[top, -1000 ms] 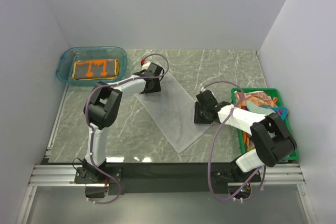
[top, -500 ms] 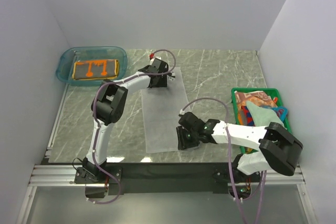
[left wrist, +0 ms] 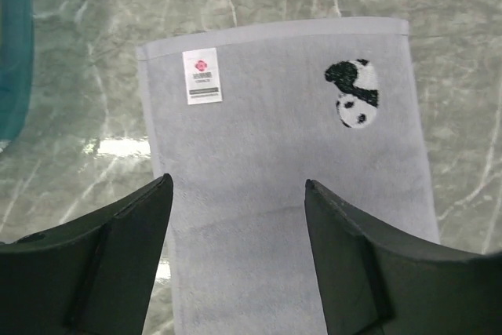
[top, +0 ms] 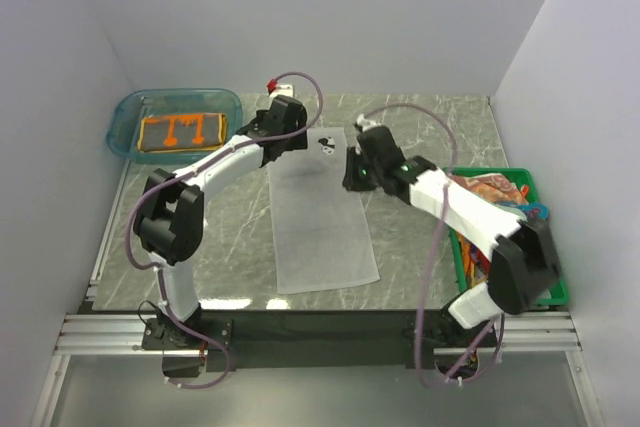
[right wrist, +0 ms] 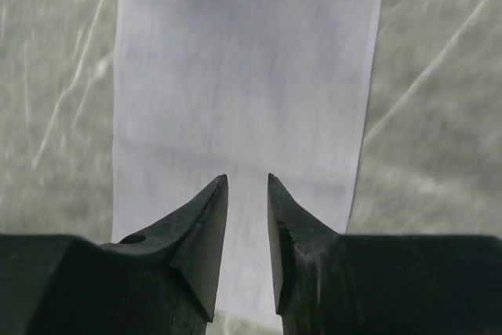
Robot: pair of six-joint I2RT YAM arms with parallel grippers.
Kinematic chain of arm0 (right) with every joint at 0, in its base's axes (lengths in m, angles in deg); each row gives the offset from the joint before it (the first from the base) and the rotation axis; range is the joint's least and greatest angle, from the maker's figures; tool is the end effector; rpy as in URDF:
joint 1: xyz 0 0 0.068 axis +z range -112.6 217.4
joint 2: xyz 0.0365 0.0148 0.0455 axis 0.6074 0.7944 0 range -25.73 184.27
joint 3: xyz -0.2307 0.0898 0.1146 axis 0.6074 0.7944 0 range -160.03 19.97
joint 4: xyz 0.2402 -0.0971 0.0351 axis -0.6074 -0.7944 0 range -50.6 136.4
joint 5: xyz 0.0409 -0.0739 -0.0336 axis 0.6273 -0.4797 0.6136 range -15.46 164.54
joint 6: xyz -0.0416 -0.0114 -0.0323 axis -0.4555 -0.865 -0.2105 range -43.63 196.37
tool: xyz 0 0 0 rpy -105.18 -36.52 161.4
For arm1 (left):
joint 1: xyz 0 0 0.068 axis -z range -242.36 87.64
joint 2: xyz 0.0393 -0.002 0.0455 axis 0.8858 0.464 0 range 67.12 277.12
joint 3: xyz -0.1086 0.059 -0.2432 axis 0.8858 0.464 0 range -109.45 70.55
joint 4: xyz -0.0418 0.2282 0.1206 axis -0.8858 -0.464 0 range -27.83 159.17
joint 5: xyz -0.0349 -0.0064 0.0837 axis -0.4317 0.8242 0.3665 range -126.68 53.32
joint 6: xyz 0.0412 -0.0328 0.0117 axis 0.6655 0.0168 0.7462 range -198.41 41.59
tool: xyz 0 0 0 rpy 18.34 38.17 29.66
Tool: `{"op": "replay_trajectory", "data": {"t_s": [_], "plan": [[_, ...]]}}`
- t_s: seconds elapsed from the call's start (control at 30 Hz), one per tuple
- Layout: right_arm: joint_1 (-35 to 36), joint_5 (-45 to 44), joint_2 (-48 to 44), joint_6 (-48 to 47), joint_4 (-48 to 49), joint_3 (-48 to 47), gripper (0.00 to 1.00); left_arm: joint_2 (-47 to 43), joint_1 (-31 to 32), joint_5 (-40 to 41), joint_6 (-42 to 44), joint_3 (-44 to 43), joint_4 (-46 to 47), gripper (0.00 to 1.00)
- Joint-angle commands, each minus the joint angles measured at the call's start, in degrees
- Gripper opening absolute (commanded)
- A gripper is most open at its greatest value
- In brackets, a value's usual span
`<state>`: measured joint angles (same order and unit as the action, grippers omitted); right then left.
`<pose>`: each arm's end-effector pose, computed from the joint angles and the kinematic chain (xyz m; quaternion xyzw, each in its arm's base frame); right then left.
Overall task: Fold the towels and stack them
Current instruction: Flatten out the crumpled towel
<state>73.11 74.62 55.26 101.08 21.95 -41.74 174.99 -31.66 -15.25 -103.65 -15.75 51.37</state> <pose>0.2509 0.1804 0.2742 -0.0884 0.9153 0.1983 0.3393 0.3796 -0.2102 0.2625 -0.0371 0.8910 -0.0485 0.4499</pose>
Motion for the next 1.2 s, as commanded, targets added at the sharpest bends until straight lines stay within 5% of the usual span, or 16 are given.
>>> {"op": "replay_trajectory", "data": {"t_s": [0.0, 0.2, 0.4, 0.8, 1.17], "plan": [[-1.6, -1.2, 9.8, -5.5, 3.2, -8.6, 0.30, 2.3, -0.7, 2.5, 0.9, -1.1, -1.7, 0.72], [-2.7, -2.7, 25.4, -5.8, 5.4, -16.2, 0.29, 4.9, -0.8, 1.2, 0.0, 0.3, -1.3, 0.70], [-2.7, -1.3, 28.2, -4.1, 7.0, -13.2, 0.29, 6.5, -0.8, -1.6, -2.5, 3.2, -1.4, 0.70], [-1.7, 1.8, 23.4, 0.2, 6.1, 3.3, 0.30, 3.9, 1.4, -5.4, -9.7, 15.7, -1.2, 0.69], [0.6, -1.7, 7.4, -2.3, 3.3, 7.8, 0.33, -12.0, 4.4, -1.9, -11.6, 23.9, -4.6, 0.76]]}}
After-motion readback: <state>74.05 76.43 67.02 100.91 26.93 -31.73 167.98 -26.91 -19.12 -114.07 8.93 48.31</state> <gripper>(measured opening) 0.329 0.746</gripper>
